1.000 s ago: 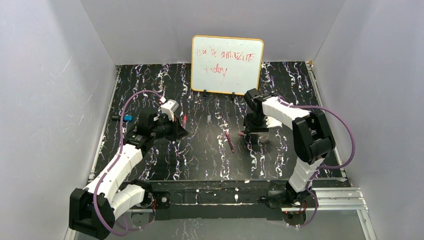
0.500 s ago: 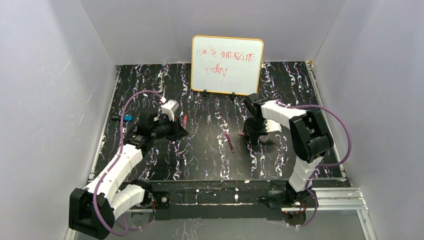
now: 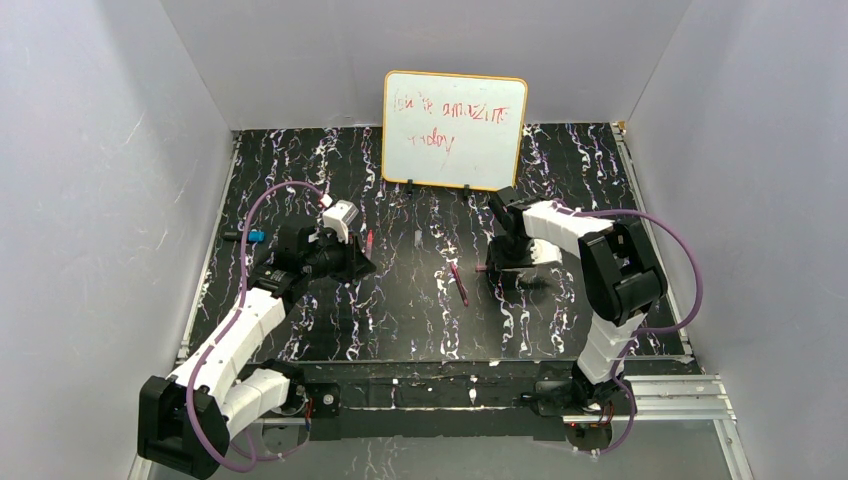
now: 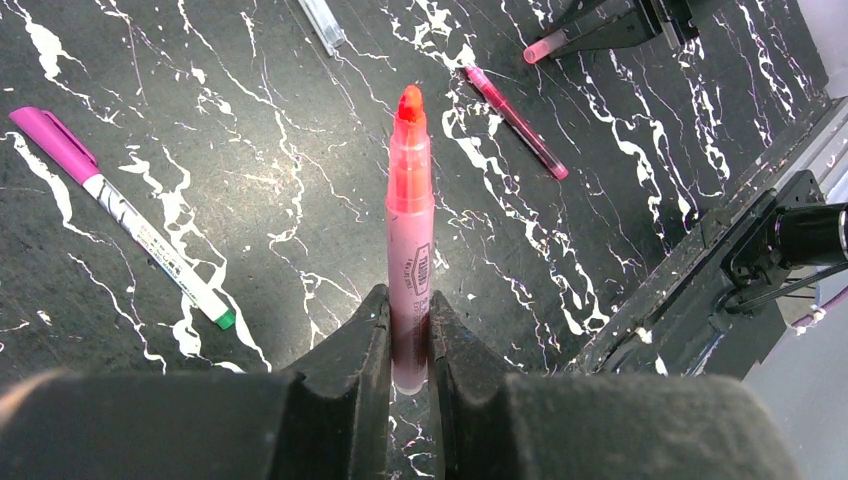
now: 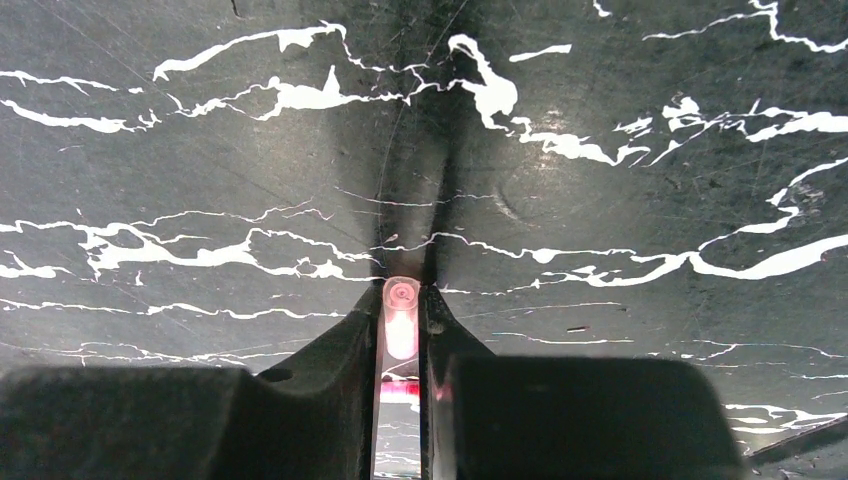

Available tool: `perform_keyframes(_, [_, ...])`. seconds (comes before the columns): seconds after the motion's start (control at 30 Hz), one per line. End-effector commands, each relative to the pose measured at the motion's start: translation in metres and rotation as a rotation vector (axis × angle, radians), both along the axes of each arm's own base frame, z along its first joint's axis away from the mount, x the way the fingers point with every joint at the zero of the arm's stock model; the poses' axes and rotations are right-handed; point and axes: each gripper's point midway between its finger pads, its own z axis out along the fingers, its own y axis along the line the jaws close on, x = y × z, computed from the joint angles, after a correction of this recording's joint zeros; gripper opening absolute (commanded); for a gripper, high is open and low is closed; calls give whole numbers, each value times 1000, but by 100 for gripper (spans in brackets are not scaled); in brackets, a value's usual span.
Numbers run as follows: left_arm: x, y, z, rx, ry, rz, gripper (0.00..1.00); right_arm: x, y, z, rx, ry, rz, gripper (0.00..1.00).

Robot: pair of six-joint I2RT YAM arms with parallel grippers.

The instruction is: Insert the pens into the pen caps

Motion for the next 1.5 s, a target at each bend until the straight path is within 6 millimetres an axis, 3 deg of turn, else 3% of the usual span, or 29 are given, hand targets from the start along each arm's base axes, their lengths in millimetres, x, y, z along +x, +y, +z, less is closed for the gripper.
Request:
perform_keyframes(0.0, [3, -1, 11, 4, -26, -5, 0, -18, -15, -16, -67, 48, 36, 8])
perform_keyframes(0.13, [3, 0, 10, 7, -21, -2, 0, -3, -18, -2, -116, -16, 135, 5])
perform_keyframes(0.27, [4, 0, 9, 11, -19, 1, 0, 19, -16, 27, -187, -125, 249, 5])
perform_keyframes(0.5, [-4, -9, 10, -37, 25, -44, 0, 60, 6, 99, -311, -424, 595, 1])
perform_keyframes(0.67, [-22, -20, 21, -118, 19, -125, 0, 74, 42, 160, -318, -738, 825, 1])
perform_keyframes(0.8, [-32, -26, 32, -178, -14, -165, 0, 71, 68, 202, -272, -991, 973, 1])
perform_keyframes(1.1, [-40, -35, 37, -242, -18, -221, 0, 52, 121, 266, -241, -1240, 1263, 1])
perform_keyframes(1.47, [-45, -42, 44, -299, -33, -268, 0, 27, 179, 291, -186, -1355, 1415, 1])
